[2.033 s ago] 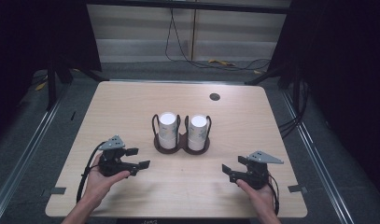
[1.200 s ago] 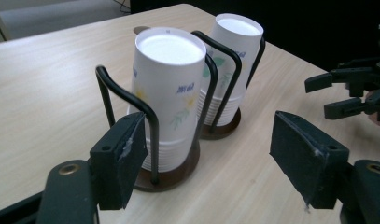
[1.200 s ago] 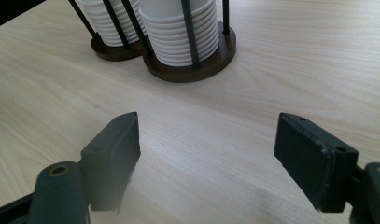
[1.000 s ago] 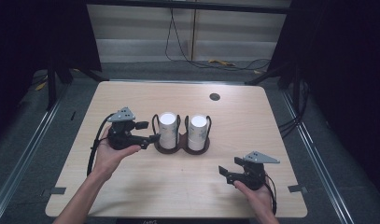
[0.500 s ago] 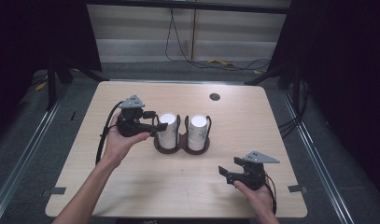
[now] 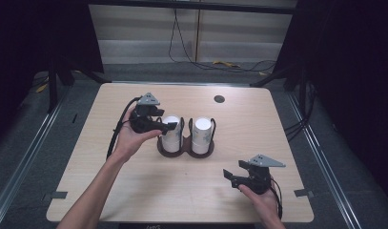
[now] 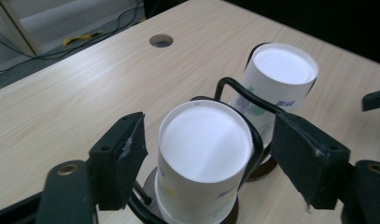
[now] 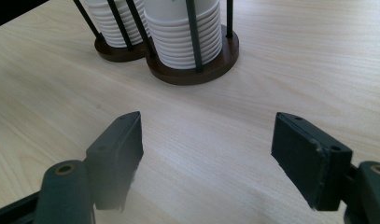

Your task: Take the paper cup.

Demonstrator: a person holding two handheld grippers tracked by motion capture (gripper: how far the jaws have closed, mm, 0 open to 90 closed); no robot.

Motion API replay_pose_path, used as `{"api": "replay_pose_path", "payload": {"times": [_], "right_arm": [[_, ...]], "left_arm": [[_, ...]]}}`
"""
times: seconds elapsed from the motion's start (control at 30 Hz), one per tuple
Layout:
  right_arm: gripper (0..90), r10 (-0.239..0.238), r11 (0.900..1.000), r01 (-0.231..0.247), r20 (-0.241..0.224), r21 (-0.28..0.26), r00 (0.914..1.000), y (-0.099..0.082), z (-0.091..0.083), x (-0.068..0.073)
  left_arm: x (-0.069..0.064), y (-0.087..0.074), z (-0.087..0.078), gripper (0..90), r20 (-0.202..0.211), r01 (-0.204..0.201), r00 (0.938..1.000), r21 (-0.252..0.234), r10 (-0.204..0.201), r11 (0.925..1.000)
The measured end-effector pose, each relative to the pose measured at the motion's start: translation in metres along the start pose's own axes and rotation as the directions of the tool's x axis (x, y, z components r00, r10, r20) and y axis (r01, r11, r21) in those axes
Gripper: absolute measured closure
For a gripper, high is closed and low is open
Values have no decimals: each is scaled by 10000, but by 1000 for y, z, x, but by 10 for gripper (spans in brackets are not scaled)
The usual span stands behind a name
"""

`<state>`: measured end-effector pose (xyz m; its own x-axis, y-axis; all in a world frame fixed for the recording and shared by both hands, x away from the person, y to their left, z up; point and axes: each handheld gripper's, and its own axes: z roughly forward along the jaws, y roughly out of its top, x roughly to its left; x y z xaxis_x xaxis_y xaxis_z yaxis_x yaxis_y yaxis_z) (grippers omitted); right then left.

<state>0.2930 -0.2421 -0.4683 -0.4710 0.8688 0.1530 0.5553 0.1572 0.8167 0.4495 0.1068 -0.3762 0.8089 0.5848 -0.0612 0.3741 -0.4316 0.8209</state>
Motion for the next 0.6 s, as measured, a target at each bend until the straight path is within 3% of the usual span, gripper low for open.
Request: {"api": "replay_pose_path", "payload": {"times": [0.17,0.6], "right_arm": [[255,-36,10000,36,0,-6,10000,0,0,0],[255,-39,10000,39,40,-9,10000,0,0,0]], "left_arm": [[3,3,7,280,65,145,9999,124,-146,9998],[4,5,17,282,5,-14,10000,907,14,9959]]}}
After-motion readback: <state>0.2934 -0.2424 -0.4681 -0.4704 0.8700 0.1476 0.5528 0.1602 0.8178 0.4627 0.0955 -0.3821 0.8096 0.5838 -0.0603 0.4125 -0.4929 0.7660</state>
